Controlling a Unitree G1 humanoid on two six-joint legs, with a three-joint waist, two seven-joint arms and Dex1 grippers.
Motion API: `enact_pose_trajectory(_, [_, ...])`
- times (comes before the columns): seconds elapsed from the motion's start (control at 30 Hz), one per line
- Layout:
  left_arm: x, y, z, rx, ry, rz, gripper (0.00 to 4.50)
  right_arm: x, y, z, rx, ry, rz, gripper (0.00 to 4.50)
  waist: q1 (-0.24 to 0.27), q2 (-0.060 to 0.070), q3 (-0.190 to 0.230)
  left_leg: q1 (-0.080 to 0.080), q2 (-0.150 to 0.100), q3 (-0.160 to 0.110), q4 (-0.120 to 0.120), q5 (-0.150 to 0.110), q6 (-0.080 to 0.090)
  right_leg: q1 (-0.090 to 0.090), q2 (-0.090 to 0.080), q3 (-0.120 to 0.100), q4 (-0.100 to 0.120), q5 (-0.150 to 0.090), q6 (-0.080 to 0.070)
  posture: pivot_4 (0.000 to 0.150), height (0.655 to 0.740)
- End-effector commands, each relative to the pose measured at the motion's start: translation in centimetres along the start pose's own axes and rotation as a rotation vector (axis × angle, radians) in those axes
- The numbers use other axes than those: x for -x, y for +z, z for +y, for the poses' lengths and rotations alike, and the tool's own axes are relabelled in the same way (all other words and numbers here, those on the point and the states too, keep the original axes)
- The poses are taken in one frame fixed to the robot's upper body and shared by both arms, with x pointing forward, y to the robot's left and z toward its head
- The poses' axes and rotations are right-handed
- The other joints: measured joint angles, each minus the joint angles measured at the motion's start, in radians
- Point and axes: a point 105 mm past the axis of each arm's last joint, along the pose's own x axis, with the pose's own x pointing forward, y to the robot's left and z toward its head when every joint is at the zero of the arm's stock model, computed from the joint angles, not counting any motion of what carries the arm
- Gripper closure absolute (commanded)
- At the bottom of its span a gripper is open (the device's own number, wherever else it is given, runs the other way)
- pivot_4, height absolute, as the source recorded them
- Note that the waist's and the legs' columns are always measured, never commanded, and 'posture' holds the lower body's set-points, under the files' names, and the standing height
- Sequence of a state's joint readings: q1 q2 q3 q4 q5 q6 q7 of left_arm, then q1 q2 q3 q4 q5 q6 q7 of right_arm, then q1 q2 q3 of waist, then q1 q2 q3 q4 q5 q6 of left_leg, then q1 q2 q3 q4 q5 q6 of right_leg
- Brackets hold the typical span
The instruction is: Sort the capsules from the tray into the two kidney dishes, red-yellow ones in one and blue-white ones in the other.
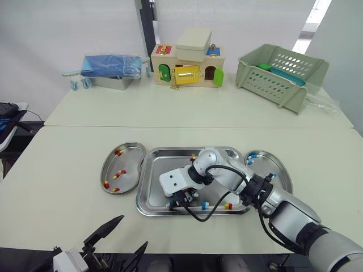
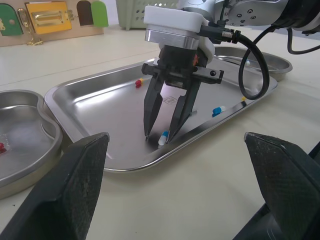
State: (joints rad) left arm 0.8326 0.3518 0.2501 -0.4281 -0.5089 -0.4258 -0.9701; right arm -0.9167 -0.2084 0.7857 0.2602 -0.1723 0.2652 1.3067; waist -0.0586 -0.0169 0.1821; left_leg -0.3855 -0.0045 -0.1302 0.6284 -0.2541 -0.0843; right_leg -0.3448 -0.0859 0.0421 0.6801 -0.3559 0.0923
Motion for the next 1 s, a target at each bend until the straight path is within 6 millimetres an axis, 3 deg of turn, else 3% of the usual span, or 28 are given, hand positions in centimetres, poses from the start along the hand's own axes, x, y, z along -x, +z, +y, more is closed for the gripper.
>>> enact_pose_trajectory(0.03, [0.0,0.7,-0.3,-0.021,-0.012,-0.013,0.0,-0.4,-0.3,0.4,-0.007,0.022,0.001,4.21,0.0,0.0,0.0,0.0,0.0,0.0,0.0,0.0,0.0,0.0,0.0,0.0,0.0,0.0,0.0,0.15,0.74])
enact_pose_trajectory(0.1, [0.0,0.7,-0.2,-0.022,-0.012,-0.011,0.0,-0.4,-0.2,0.4,-0.008,0.02,-0.004,4.49,0.0,0.0,0.0,0.0,0.0,0.0,0.0,0.0,0.0,0.0,0.0,0.0,0.0,0.0,0.0,0.15,0.74])
enact_pose_trajectory(0.27, [0.0,0.7,0.1,-0.035,-0.03,-0.007,0.0,0.5,0.5,0.3,-0.02,0.007,-0.074,4.49,0.001,0.0,0.0,0.0,0.0,0.0,0.0,0.0,0.0,0.0,0.0,0.0,0.0,0.0,0.0,0.15,0.74])
enact_pose_trajectory(0.37, [-0.1,0.9,0.1,-0.05,-0.075,-0.005,0.0,2.5,1.9,-0.1,-0.069,-0.048,-0.211,4.49,0.002,0.0,0.0,0.0,0.0,0.0,0.0,0.0,0.0,0.001,0.0,0.0,0.0,0.0,0.0,0.15,0.74])
enact_pose_trajectory(0.47, [-0.3,1.2,0.1,-0.065,-0.134,-0.012,0.0,5.6,1.8,0.7,-0.098,-0.099,-0.275,4.49,0.004,0.0,0.0,-0.001,0.0,0.0,0.0,0.0,0.0,0.002,0.0,0.0,0.0,0.0,0.0,0.15,0.74])
enact_pose_trajectory(0.57, [-0.8,1.7,-0.2,-0.086,-0.224,-0.041,0.0,9.6,0.4,2.8,-0.175,-0.178,-0.3,4.49,0.023,0.0,0.0,-0.004,0.0,-0.002,0.001,0.0,0.0,0.001,0.0,-0.002,-0.002,0.0,0.0,0.15,0.74])
enact_pose_trajectory(0.7, [-1.2,1.9,-0.9,-0.092,-0.332,-0.071,0.0,13.4,-1.6,5.4,-0.282,-0.307,-0.287,4.49,0.027,0.0,0.0,-0.007,-0.001,-0.001,0.001,0.0,0.0,0.0,-0.001,-0.003,-0.002,0.0,0.0,0.15,0.74])
enact_pose_trajectory(1.0, [-2.4,2.5,-2.1,-0.041,-0.451,-0.162,0.0,20.2,-7.6,11.1,-0.581,-0.554,-0.081,4.49,0.029,-0.001,0.001,-0.007,-0.001,0.0,0.001,0.0,0.0,0.001,-0.001,-0.002,-0.003,0.0,0.0,0.15,0.74])
